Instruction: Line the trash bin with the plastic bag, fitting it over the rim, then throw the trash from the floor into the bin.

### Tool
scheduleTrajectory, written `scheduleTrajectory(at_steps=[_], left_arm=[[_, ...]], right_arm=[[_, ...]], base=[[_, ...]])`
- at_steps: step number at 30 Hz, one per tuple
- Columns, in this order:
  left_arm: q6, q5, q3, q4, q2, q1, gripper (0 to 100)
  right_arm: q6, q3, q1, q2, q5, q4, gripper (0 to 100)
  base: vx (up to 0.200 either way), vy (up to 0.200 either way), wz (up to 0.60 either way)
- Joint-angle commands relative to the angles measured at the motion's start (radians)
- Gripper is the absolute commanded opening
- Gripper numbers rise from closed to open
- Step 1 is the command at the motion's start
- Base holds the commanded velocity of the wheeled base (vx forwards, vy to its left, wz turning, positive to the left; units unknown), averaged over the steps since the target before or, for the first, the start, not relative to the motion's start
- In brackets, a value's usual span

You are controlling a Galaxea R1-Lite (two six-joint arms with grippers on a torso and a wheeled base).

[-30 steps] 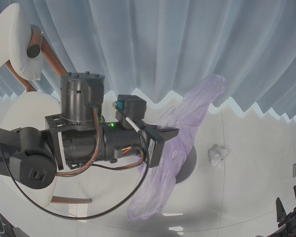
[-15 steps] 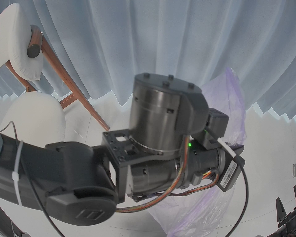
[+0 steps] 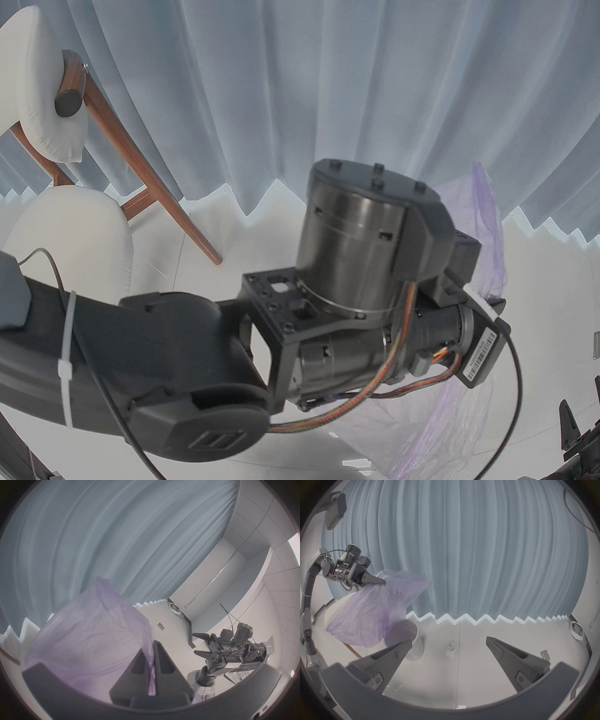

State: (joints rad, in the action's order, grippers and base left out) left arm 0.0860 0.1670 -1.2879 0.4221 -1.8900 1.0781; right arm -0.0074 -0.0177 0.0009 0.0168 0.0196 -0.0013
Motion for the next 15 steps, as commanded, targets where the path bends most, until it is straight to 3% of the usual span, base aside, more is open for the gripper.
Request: scheduleTrajectory(at_steps=[1,4,15], left_arm=[[0.006,0.0,-0.008,-0.002,-0.017,0.025,0],[0.008,-0.004,-0.005,-0.003,-0.018,0.019,0],[-0.143,-0.004,0.151,0.004,0.043,-0.23,0]], right_arm=[[0.0,0.018,0.001,-0.015,0.0,0.0,100],[0.0,0.018,0.001,-0.015,0.0,0.0,100],[0.0,0.018,0.001,-0.015,0.0,0.0,100]], base=[[0.0,0.0,0.0],[0.0,0.0,0.0],[0.0,0.0,0.0]])
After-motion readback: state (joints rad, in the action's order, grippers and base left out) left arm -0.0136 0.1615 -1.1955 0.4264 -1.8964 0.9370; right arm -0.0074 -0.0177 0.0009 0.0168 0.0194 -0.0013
